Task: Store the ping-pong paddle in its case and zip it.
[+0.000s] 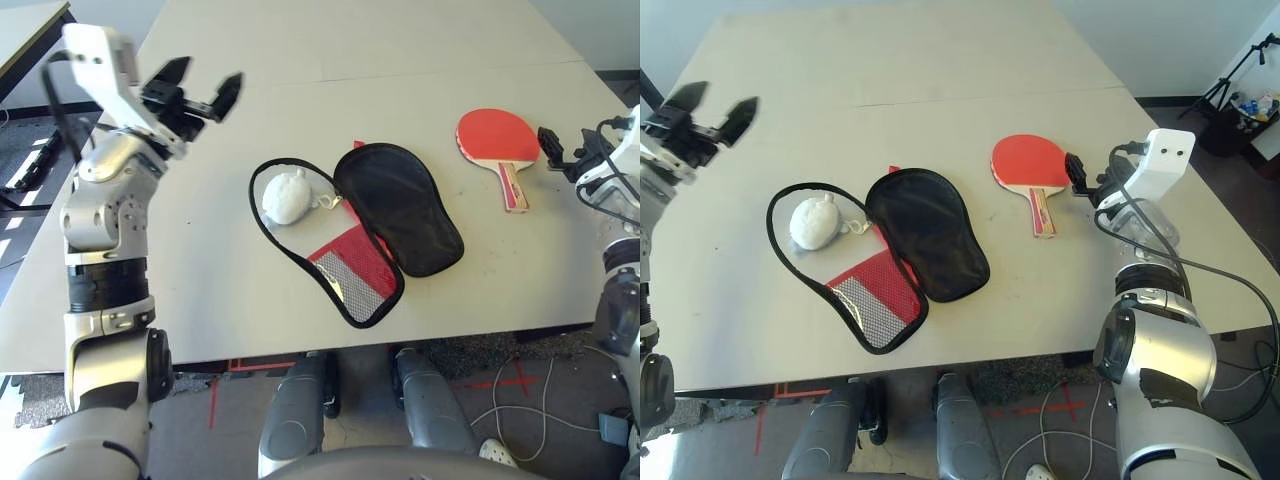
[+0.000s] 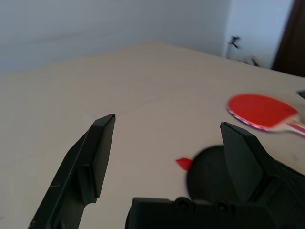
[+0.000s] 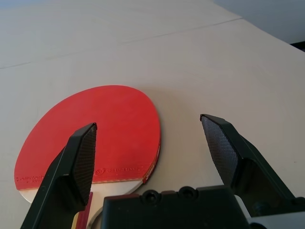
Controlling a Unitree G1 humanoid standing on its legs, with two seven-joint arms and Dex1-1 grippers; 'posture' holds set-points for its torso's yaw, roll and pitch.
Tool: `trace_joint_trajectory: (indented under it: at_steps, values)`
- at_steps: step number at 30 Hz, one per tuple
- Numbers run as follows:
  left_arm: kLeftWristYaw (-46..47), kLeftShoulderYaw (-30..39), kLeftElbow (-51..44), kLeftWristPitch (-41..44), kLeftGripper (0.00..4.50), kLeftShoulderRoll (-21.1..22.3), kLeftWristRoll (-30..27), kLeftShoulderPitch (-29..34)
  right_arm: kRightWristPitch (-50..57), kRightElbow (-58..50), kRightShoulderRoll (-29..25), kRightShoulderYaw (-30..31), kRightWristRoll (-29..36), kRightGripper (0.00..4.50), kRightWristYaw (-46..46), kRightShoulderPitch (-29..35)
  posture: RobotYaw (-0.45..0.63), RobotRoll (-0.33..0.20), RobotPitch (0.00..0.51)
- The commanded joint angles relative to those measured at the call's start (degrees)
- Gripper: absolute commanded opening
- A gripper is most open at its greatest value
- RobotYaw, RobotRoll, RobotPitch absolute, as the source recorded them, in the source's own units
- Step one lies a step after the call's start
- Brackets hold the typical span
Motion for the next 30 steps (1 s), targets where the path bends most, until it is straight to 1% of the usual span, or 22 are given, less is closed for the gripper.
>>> trace_joint_trajectory:
  at_steps: [1, 3, 5, 7, 8, 15, 18, 20, 23, 26, 30]
  values:
    - [-4.28, -3.65, -4.61, 4.20, 4.50, 1.49, -1.44, 2.09, 3.68, -2.71, -0.28, -1.05, 1.33, 4.47, -0.76, -0.39, -0.05, 0.000, 0.172]
    - [-5.34, -4.52, -5.84, 5.52, 4.50, 1.31, -2.03, 2.86, 6.21, -4.73, -0.58, -1.05, 1.28, 4.47, -3.33, -0.40, -0.05, 0.000, 0.172]
    - [-5.62, -4.99, -6.45, 6.13, 4.50, 0.81, -2.09, 3.41, 8.71, -7.21, -0.98, -0.07, -0.40, 4.47, -8.30, -0.20, -0.06, 0.000, 0.172]
    - [-5.63, -5.63, -6.66, 6.27, 4.50, 0.16, -1.81, 3.74, 13.15, -11.71, -1.12, 1.37, -2.62, 4.47, -13.89, -0.06, -0.06, 0.000, 0.171]
    - [-5.64, -5.92, -6.68, 6.26, 4.50, -0.12, -1.64, 3.84, 15.85, -14.42, -1.04, 2.01, -3.23, 4.47, -15.20, 0.09, -0.07, 0.000, 0.171]
    - [-5.85, -7.53, -6.64, 5.74, 4.50, -1.51, -0.75, 4.36, 41.27, -32.89, 0.02, 4.16, -1.50, 4.47, -16.28, -0.51, -0.08, 0.000, 0.169]
    - [-5.98, -8.00, -6.55, 5.40, 4.50, -1.79, -0.28, 4.72, 57.01, -39.01, 0.76, 7.14, -0.49, 4.47, -15.00, -3.23, -0.09, 0.000, 0.172]
    - [-6.16, -8.07, -6.56, 5.35, 4.50, -1.78, -0.06, 4.89, 63.07, -41.01, 1.15, 8.56, -0.88, 4.47, -15.14, -3.97, -0.09, 0.000, 0.173]
    - [-6.48, -8.11, -6.33, 5.02, 4.50, -1.62, 0.36, 5.10, 68.28, -41.29, 2.77, 9.49, -1.74, 4.47, -16.66, -4.99, -0.08, 0.000, 0.175]
    - [-6.70, -8.12, -6.26, 4.78, 4.50, -1.58, 0.71, 5.34, 71.05, -40.18, 4.40, 10.32, -2.56, 4.47, -17.48, -6.23, -0.08, 0.000, 0.175]
    - [-6.74, -8.24, -6.57, 4.70, 4.50, -1.70, 0.99, 5.72, 72.35, -35.80, 5.60, 12.24, -4.01, 4.47, -17.24, -8.01, -0.08, 0.000, 0.176]
